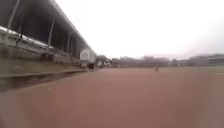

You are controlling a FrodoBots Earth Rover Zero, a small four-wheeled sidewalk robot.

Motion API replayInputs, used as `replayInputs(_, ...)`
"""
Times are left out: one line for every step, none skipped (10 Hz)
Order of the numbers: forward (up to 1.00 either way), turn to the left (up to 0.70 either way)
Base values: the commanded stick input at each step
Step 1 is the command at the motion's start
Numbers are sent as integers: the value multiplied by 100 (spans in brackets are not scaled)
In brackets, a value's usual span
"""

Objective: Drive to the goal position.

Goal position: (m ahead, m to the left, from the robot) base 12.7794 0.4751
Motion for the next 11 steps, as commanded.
replayInputs(100,0)
replayInputs(100,0)
replayInputs(100,0)
replayInputs(100,0)
replayInputs(100,0)
replayInputs(100,0)
replayInputs(100,0)
replayInputs(100,0)
replayInputs(100,0)
replayInputs(100,0)
replayInputs(100,0)
